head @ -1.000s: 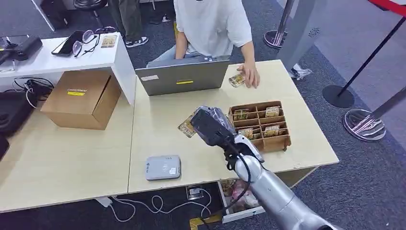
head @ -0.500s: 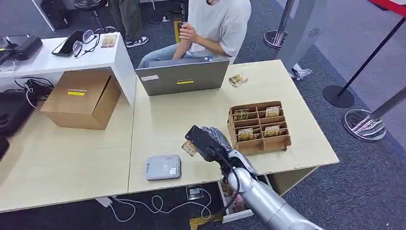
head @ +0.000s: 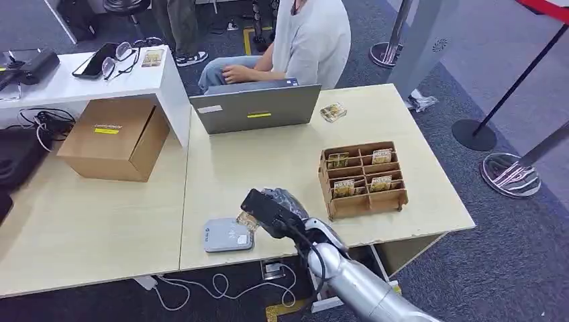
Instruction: Pass the card to the sensor for recognition and then transmit it.
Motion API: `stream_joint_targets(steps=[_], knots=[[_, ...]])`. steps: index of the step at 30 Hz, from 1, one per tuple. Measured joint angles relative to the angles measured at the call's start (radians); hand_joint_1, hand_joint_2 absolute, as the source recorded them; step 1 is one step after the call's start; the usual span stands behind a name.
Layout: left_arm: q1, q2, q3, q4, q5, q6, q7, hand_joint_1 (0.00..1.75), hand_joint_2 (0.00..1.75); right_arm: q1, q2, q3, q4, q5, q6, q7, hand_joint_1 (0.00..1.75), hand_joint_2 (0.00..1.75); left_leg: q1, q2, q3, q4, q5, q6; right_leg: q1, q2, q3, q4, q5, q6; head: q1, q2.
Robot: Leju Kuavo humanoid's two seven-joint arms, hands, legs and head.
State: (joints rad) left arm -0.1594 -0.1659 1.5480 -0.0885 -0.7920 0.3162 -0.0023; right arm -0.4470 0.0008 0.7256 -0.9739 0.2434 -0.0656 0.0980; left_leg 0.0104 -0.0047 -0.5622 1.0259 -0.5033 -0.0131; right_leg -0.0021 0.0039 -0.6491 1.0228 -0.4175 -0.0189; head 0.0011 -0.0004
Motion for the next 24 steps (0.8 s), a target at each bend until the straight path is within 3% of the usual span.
stream_joint_targets(steps=[5, 14, 24], knots=[[-0.001, 0.002, 0.000, 0.000, -0.018, 0.000, 0.000, 0.00, 0.00, -0.008, 0.027, 0.023, 0.019, -0.036, 0.021, -0.021, 1.75, 1.75, 0.000, 0.000, 0.000, 0.000, 0.000, 0.000, 0.000, 0.000, 0.000, 0.000, 0.000, 0.000, 0.000, 0.000], [-0.002, 0.002, 0.000, 0.000, -0.042, 0.005, 0.000, 0.00, 0.00, -0.075, 0.108, 0.062, 0.178, -0.050, 0.009, -0.071, 1.75, 1.75, 0.000, 0.000, 0.000, 0.000, 0.000, 0.000, 0.000, 0.000, 0.000, 0.000, 0.000, 0.000, 0.000, 0.000], [-0.009, 0.002, 0.000, 0.000, -0.061, 0.019, 0.013, 0.00, 0.00, -0.150, 0.179, 0.078, 0.350, -0.041, -0.029, -0.045, 1.75, 1.75, 0.000, 0.000, 0.000, 0.000, 0.000, 0.000, 0.000, 0.000, 0.000, 0.000, 0.000, 0.000, 0.000, 0.000]])
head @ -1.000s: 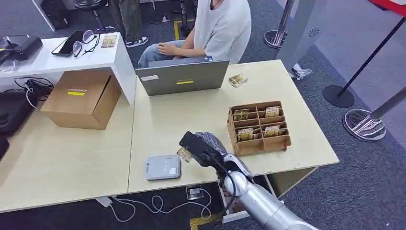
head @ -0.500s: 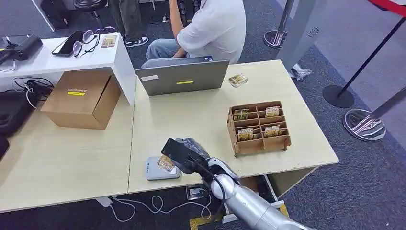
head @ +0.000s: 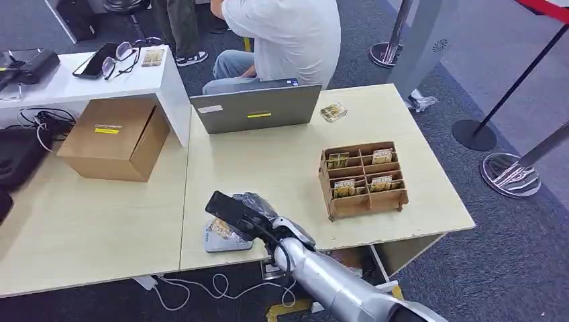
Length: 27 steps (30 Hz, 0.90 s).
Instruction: Pass the card to the sensor for recognition and then transmit it.
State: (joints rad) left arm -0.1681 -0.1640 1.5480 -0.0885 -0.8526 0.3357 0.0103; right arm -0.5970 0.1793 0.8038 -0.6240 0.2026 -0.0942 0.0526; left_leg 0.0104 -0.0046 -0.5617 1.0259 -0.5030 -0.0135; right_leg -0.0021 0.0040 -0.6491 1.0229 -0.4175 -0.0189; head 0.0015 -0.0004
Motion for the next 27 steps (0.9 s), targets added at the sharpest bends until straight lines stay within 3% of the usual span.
stream_joint_targets(steps=[11, 27], knots=[[-0.015, -0.001, 0.000, 0.000, -0.012, 0.026, 0.015, 0.00, 0.00, -0.030, 0.019, 0.002, 0.123, 0.011, -0.030, 0.023, 1.75, 1.75, 0.000, 0.000, 0.000, 0.000, 0.000, 0.000, 0.000, 0.000, 0.000, 0.000, 0.000, 0.000, 0.000, 0.000], [-0.028, -0.006, 0.000, 0.000, -0.029, 0.029, 0.029, 0.00, 0.00, -0.041, 0.033, 0.032, 0.169, 0.077, -0.032, 0.050, 1.75, 1.75, 0.000, 0.000, 0.000, 0.000, 0.000, 0.000, 0.000, 0.000, 0.000, 0.000, 0.000, 0.000, 0.000, 0.000]])
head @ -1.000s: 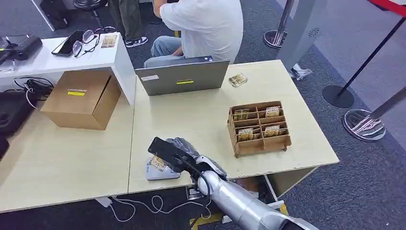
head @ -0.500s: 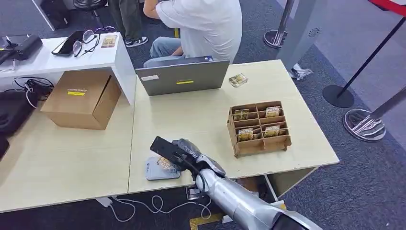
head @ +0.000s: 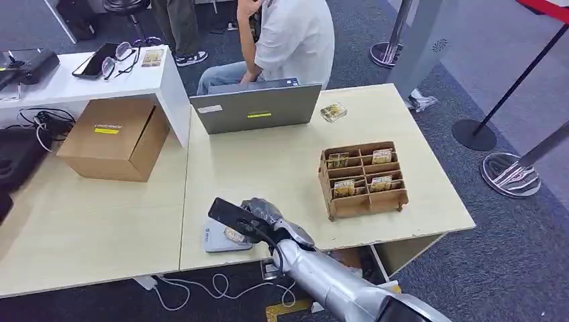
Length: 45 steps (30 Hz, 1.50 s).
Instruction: Pass the card to the sensor for recognition and then transmit it.
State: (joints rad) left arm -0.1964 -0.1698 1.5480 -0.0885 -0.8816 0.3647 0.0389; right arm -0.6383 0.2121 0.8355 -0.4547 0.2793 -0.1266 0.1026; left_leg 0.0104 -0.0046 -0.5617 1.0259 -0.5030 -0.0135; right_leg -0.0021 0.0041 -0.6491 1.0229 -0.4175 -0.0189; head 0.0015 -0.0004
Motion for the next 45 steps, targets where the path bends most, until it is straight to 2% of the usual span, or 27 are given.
stream_joint_targets(steps=[6, 17, 23, 32, 45], knots=[[-0.001, -0.001, 0.000, 0.000, -0.004, 0.000, 0.003, 0.00, 0.00, -0.001, 0.020, 0.017, 0.000, 0.022, 0.007, 0.004, 1.75, 1.75, 0.000, 0.000, 0.000, 0.000, 0.000, 0.000, 0.000, 0.000, 0.000, 0.000, 0.000, 0.000, 0.000, 0.000], [-0.016, -0.006, 0.000, 0.002, -0.013, 0.016, 0.027, 0.00, 0.00, -0.001, 0.045, 0.047, 0.011, 0.063, 0.034, 0.048, 1.75, 1.75, 0.000, 0.000, 0.000, 0.000, 0.000, 0.000, 0.000, 0.000, 0.000, 0.000, 0.000, 0.000, 0.000, 0.000], [-0.022, -0.011, 0.000, 0.004, -0.018, 0.021, 0.033, 0.00, 0.00, -0.001, 0.051, 0.051, 0.028, 0.060, 0.024, 0.064, 1.75, 1.75, 0.000, 0.000, 0.000, 0.000, 0.000, 0.000, 0.000, 0.000, 0.000, 0.000, 0.000, 0.000, 0.000, 0.000], [-0.022, -0.011, 0.000, 0.005, -0.025, 0.011, 0.006, 0.00, 0.00, -0.002, 0.050, 0.016, 0.047, 0.041, -0.040, 0.092, 1.75, 1.75, 0.000, 0.000, 0.000, 0.000, 0.000, 0.000, 0.000, 0.000, 0.000, 0.000, 0.000, 0.000, 0.000, 0.000], [-0.021, -0.010, 0.000, 0.005, -0.016, 0.012, -0.006, 0.00, 0.00, -0.003, 0.045, -0.027, 0.061, 0.059, -0.054, 0.159, 1.75, 1.75, 0.000, 0.000, 0.000, 0.000, 0.000, 0.000, 0.000, 0.000, 0.000, 0.000, 0.000, 0.000, 0.000, 0.000]])
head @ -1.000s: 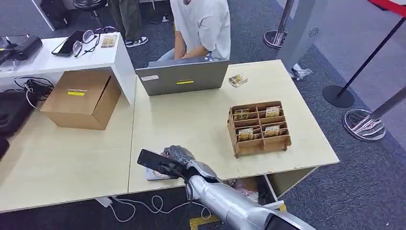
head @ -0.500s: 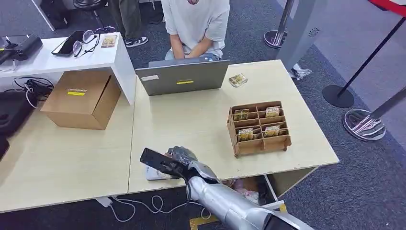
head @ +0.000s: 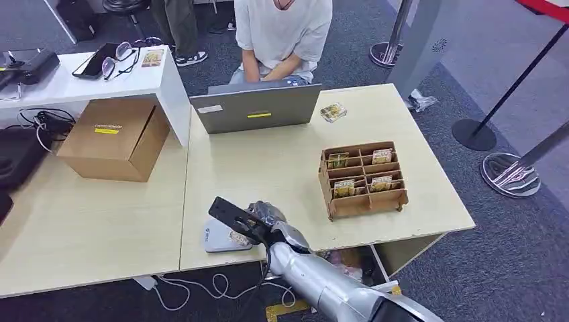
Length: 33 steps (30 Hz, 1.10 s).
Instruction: Pass the card to the sensor for recognition and then transmit it.
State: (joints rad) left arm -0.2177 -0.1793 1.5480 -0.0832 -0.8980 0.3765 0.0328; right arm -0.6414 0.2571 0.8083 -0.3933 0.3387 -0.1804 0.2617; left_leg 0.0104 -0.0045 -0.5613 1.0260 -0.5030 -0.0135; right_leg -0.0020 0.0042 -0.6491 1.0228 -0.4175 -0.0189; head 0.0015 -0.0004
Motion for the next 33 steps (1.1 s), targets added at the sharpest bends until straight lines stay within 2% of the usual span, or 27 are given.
stream_joint_targets(steps=[27, 33], knots=[[0.007, 0.010, 0.000, 0.000, 0.027, -0.018, 0.000, 0.00, 0.00, -0.004, 0.000, 0.010, 0.001, 0.053, 0.043, 0.028, 1.75, 1.75, 0.000, 0.000, 0.000, 0.000, 0.000, 0.000, 0.000, 0.000, 0.000, 0.000, 0.000, 0.000, 0.000, 0.000], [0.012, 0.014, 0.000, 0.000, 0.033, -0.024, 0.002, 0.00, 0.00, -0.004, 0.000, 0.017, -0.011, 0.072, 0.042, -0.025, 1.75, 1.75, 0.000, 0.000, 0.000, 0.000, 0.000, 0.000, 0.000, 0.000, 0.000, 0.000, 0.000, 0.000, 0.000, 0.000]])
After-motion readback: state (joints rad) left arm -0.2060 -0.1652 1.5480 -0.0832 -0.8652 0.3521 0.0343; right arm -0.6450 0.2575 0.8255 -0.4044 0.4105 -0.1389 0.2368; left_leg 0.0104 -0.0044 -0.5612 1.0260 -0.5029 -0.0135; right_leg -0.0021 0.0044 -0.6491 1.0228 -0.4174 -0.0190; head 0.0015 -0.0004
